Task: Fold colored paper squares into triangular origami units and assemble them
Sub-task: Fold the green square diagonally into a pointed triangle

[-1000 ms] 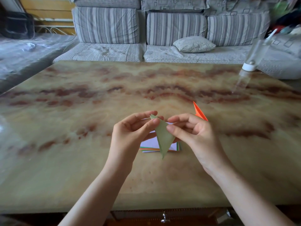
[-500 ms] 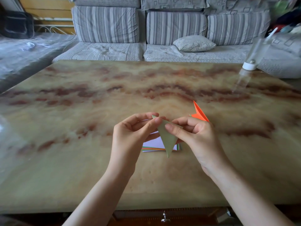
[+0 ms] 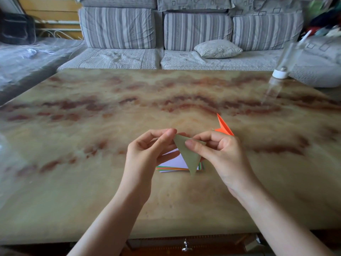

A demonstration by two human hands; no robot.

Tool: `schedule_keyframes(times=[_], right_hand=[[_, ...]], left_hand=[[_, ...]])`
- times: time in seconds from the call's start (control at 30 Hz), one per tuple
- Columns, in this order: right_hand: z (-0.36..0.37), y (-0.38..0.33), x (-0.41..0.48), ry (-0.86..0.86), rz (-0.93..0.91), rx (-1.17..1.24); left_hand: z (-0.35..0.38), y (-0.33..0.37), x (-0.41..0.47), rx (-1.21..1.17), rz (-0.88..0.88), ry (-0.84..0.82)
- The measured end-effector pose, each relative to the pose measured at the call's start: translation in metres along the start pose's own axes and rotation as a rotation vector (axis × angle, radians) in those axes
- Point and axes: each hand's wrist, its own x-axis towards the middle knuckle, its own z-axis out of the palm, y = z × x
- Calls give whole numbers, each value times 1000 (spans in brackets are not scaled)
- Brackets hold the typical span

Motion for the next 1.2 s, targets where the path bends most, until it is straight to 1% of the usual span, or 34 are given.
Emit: schedule_keyframes(times=[0.13,0.27,0.33,0.4,0.53,0.6,0.7,0.83,1.07,1.2], right_hand=[[-2,1,1,-4,3,-60],[-3,1,-1,-31,-11,-126],[-3,2,-2,-35,-19,-152],[-2,2,-2,-20,1,-124],[-3,2,0,53,92,30],[-4,1,0,92,98,78],[-3,-2,-1,108,99,107],[-1,-3,-3,86,117,112],[-2,-2,-1,79,160,184],[-2,-1,-1,83,168,183]], left_hand=[[-1,2,2,87,13,2],[2,-1,3,273,127,-4],[1,-4,3,302,165,12],[0,-7,3,264,168,39],[0,-6,3,187,202,128],[1,-5,3,172,227,155],[3,-5,2,167,251,161],[6,-8,-1,178,259,149],[9,-8,-1,79,190,154],[9,-9,-1,85,180,157]])
